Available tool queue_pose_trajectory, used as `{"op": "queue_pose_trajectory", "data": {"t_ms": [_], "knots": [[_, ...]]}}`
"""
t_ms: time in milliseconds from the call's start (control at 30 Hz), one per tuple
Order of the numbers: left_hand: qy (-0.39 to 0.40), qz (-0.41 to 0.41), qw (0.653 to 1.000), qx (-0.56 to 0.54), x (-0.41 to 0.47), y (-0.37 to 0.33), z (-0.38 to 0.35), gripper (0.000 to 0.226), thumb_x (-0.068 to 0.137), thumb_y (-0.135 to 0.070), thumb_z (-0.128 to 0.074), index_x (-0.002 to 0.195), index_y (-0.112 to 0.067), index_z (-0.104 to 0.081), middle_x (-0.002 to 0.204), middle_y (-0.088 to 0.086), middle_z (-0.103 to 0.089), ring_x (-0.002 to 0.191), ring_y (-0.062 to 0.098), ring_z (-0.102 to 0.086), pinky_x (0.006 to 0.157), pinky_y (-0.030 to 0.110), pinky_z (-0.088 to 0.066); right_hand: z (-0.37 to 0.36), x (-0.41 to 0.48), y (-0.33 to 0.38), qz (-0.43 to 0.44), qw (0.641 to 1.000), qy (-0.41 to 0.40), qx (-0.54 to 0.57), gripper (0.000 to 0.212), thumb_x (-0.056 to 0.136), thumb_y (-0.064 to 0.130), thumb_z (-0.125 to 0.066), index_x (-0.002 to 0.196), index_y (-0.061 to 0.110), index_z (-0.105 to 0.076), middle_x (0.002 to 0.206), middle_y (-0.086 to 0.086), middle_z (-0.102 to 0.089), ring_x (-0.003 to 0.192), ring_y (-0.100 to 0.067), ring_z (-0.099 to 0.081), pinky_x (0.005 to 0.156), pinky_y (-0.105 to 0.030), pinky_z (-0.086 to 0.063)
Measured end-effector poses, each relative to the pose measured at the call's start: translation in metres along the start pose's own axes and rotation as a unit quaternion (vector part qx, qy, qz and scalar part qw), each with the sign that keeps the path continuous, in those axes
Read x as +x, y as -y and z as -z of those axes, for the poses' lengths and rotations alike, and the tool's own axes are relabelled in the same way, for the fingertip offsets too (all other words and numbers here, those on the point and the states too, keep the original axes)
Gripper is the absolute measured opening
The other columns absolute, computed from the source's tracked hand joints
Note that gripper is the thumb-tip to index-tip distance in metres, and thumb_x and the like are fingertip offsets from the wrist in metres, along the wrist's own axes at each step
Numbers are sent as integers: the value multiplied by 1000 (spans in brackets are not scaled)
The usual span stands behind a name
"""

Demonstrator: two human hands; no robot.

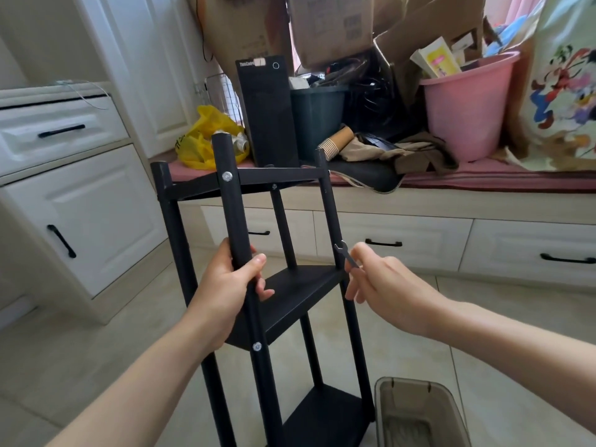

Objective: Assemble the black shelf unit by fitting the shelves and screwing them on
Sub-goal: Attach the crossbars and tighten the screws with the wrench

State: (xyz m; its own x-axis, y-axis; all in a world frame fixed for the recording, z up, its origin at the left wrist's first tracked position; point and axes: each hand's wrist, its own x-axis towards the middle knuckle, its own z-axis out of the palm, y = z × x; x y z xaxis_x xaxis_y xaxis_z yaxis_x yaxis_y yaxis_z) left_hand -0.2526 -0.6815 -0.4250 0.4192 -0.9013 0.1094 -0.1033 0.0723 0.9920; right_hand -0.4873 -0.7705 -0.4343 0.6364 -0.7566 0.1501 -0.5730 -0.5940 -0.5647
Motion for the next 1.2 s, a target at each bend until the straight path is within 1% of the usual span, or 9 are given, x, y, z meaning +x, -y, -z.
{"op": "queue_pose_trajectory", "data": {"t_ms": [167,367,467,533,700,900,1000,1067,1200], "knots": [[58,-2,998,0,-10,-3,-4,7,100,-14,-61,103,-16,-56,72,0,-54,64,20,-58,77,44,-62,2,-2,3,-3,1000,-12,20,11,104,19,-33,97,25,-38,86,8,-68,81,-16,-64,78,-40,-56],[117,-20,993,22,-20,-8,-15,20,100,-15,-60,88,-31,-60,71,4,-53,65,20,-57,77,39,-61,3,-1,8,9,999,-24,25,10,105,20,-34,105,22,-44,89,9,-69,81,-12,-65,80,-40,-56],[141,-33,989,36,-24,-8,-18,20,101,-15,-60,90,-32,-60,70,3,-51,65,20,-55,75,34,-55,3,-2,9,15,998,-49,33,12,106,24,-34,104,23,-46,88,9,-69,77,-13,-64,77,-40,-55],[151,-43,987,41,-26,-8,-22,16,99,-18,-62,92,-32,-59,69,4,-50,65,21,-54,76,38,-50,3,-2,10,22,997,-70,33,13,107,25,-34,102,22,-46,89,9,-69,76,-15,-64,75,-41,-54],[172,-47,983,42,-33,-10,-34,9,86,-32,-65,92,-35,-60,67,5,-52,65,22,-52,79,43,-45,7,1,10,41,990,-124,56,12,105,17,-40,98,23,-48,91,8,-71,76,-8,-64,74,-31,-54],[189,-49,980,44,-36,-14,-42,8,90,-28,-66,92,-34,-61,66,6,-53,63,20,-52,69,37,-44,11,2,17,10,981,-122,150,32,102,19,-43,73,28,-56,66,5,-70,64,-5,-63,68,-24,-49],[184,-45,981,43,-35,-16,-46,11,97,-22,-63,95,-32,-61,66,6,-52,64,22,-51,69,39,-42,14,1,20,-6,975,-116,187,32,101,23,-46,75,23,-64,64,3,-65,62,-11,-58,61,-24,-45],[178,-52,982,39,-34,-17,-50,6,94,-27,-60,98,-31,-61,66,5,-53,63,22,-52,70,38,-43,16,-1,21,-19,971,-116,209,31,101,23,-49,79,21,-70,69,7,-59,61,-10,-54,57,-21,-41],[162,-70,982,63,-33,-19,-54,14,100,-28,-51,113,-24,-56,66,-2,-54,59,18,-54,66,32,-51,19,4,22,-46,962,-112,243,30,99,21,-51,80,21,-75,71,-6,-67,63,-31,-51,62,-41,-43]]}}
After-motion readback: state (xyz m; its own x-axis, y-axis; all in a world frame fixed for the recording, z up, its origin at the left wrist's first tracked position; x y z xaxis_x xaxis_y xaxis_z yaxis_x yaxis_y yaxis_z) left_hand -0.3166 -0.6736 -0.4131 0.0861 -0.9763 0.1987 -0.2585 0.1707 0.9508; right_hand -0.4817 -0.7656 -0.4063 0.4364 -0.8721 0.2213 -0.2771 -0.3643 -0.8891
